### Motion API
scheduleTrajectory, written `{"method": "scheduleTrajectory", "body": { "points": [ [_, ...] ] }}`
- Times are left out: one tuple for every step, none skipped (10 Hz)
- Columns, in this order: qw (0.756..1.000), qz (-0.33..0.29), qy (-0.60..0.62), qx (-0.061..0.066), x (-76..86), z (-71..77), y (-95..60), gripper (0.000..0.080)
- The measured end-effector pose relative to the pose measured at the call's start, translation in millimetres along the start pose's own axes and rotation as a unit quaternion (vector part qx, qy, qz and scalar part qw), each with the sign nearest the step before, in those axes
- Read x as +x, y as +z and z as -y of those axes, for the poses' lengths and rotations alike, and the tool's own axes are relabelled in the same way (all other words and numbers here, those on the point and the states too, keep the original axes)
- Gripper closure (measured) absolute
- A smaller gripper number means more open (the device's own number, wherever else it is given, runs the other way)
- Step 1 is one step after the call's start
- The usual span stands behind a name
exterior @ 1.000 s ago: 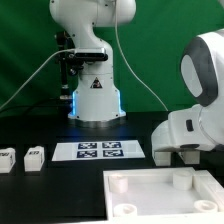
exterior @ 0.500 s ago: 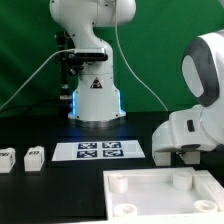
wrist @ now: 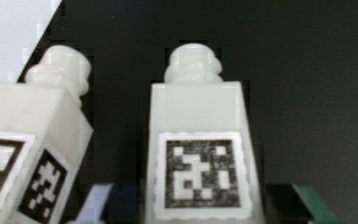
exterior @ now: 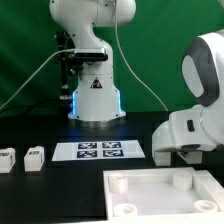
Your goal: Assemble one leg
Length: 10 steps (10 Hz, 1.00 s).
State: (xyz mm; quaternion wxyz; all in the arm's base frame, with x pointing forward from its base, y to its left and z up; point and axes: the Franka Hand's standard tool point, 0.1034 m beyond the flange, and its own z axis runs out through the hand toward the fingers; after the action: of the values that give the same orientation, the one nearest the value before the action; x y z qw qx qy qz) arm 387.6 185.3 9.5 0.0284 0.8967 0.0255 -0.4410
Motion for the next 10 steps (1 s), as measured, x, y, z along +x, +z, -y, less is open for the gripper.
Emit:
{"method": "scheduleTrajectory", "body": {
  "points": [
    [1.000, 0.000, 0.000, 0.000, 0.0, 0.0, 0.0, 0.0509],
    [1.000, 0.000, 0.000, 0.000, 0.0, 0.0, 0.0, 0.0509],
    [1.000, -0.001, 0.000, 0.001, 0.3, -0.3, -0.9, 0.0508],
    [1.000, -0.018, -0.003, 0.008, 3.0, -2.5, -15.1, 0.0508],
    [0.998, -0.061, -0.007, 0.016, 0.5, -6.7, -41.3, 0.0508],
    [0.997, -0.079, -0.017, 0.017, -10.2, -9.8, -58.7, 0.0508],
    [0.992, -0.122, -0.020, 0.023, -12.1, -11.8, -78.6, 0.0508],
    [0.977, -0.209, -0.020, 0.034, -15.1, -17.7, -100.3, 0.0508],
    [0.965, -0.258, -0.033, 0.034, -23.2, -26.8, -108.8, 0.0508],
    [0.943, -0.330, -0.039, 0.032, -23.2, -31.7, -127.0, 0.0508]
  ]
}}
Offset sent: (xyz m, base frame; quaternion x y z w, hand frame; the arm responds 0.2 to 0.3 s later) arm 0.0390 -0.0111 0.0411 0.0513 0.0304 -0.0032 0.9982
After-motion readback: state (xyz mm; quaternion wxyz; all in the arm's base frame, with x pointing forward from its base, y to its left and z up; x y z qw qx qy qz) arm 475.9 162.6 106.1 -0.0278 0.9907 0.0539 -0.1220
